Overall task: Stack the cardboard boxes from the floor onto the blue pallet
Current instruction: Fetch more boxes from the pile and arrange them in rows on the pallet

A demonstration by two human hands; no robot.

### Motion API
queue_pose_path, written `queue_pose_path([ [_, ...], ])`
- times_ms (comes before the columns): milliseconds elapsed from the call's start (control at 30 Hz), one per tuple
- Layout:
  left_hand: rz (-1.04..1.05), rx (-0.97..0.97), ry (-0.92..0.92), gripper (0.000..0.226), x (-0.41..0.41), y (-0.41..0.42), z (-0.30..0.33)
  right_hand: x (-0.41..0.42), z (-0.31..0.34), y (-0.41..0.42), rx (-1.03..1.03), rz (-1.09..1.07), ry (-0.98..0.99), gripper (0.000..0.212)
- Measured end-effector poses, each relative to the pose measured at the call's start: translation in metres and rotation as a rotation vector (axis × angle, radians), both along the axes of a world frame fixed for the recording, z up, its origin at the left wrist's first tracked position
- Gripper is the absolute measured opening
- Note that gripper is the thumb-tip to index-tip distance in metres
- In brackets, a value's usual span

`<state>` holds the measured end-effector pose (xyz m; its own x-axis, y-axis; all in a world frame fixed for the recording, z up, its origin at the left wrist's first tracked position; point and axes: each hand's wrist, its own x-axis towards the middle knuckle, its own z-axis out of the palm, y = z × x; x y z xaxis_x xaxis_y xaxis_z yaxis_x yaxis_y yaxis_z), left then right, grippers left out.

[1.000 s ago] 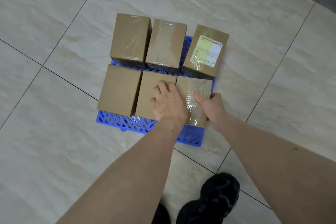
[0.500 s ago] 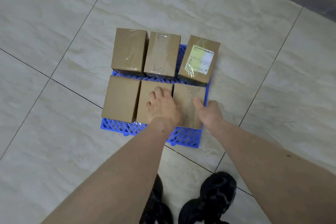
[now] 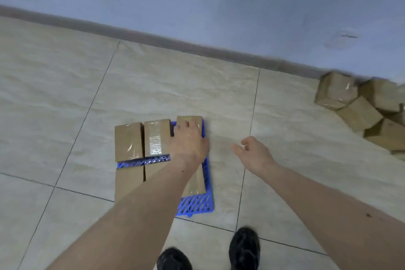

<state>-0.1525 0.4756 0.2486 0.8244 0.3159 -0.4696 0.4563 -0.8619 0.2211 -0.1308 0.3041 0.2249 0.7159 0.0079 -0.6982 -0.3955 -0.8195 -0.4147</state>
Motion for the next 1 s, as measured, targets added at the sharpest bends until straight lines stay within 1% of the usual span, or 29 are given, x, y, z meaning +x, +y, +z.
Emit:
queue_pose_path([
  [100,-0.148,0.037,-0.053,0.045,0.024,-0.032,0.039,0.017,0.035,-0.034,0.022,-0.086,-0.06,0.056],
  [200,-0.222,0.001,-0.057,0.047,0.041,-0.074,0.063,0.028,0.059,-0.077,0.038,-0.177,-0.107,0.057],
  [333,-0.291,-0.02,-0.044,0.046,0.058,-0.147,0.076,0.035,0.077,-0.151,0.046,-0.263,-0.13,0.057],
  [467,-0.322,-0.047,-0.048,0.047,0.075,-0.238,0.078,0.042,0.087,-0.243,0.025,-0.298,-0.138,0.056],
  [700,-0.33,-0.096,-0.004,0.045,0.095,-0.396,0.076,0.057,0.092,-0.406,-0.015,-0.331,-0.118,0.055],
  [833,-0.373,-0.111,0.011,0.046,0.112,-0.464,0.071,0.07,0.089,-0.483,-0.064,-0.393,-0.114,0.057],
  [1000,-0.429,-0.113,-0.003,0.046,0.152,-0.53,0.064,0.097,0.084,-0.556,-0.111,-0.433,-0.117,0.055],
])
